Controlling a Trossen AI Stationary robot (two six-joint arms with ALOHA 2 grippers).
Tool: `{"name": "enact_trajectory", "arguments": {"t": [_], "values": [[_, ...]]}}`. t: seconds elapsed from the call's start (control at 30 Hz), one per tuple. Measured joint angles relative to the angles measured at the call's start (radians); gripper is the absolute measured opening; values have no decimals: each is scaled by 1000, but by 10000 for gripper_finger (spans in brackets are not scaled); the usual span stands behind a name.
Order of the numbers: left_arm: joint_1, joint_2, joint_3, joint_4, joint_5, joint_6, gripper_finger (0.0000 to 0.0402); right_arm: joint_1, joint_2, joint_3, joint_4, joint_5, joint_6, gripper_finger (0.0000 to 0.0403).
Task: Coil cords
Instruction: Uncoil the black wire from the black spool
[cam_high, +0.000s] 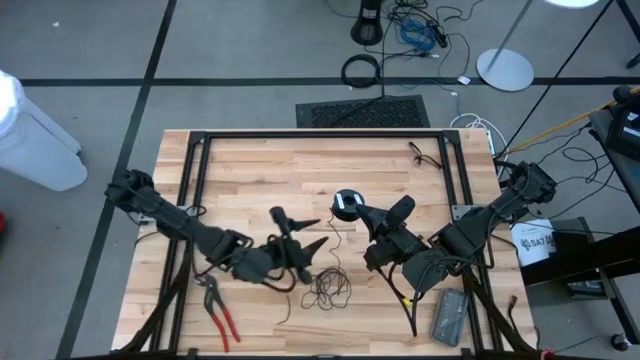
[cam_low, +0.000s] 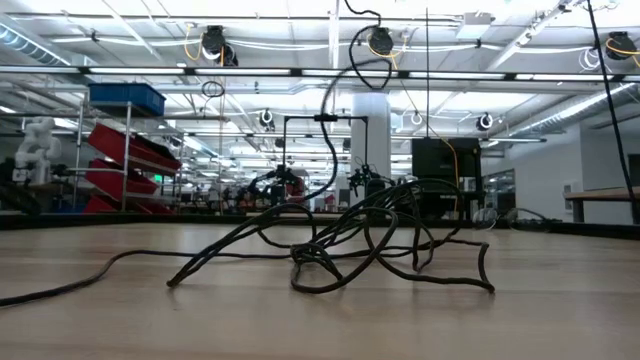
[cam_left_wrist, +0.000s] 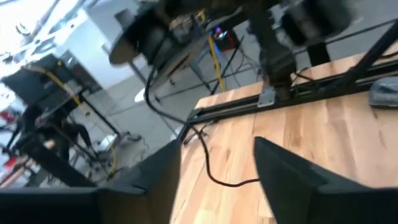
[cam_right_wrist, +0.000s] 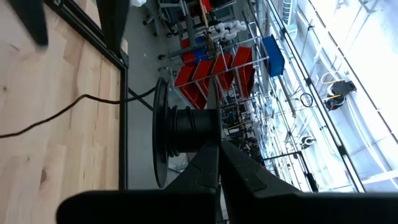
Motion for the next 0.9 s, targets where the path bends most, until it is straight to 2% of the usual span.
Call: {"name": "enact_trajectory", "arguments": {"t": [0.1,0.2,0.43,0.6,0.9], "values": [[24,22,0,1,-9,-7,261,0,0,0,1,-1,1,0],[40,49,0,13,-11,-29,282,0,0,0,1,-4,1,0],[82,72,0,13,-107,-85,275,0,0,0,6,-5,3,0],[74,72,0,40,-110,-84,234,0,0,0,5,-5,2,0],[71,72,0,37,-110,-84,106,0,0,0,5,-5,7,0]]}}
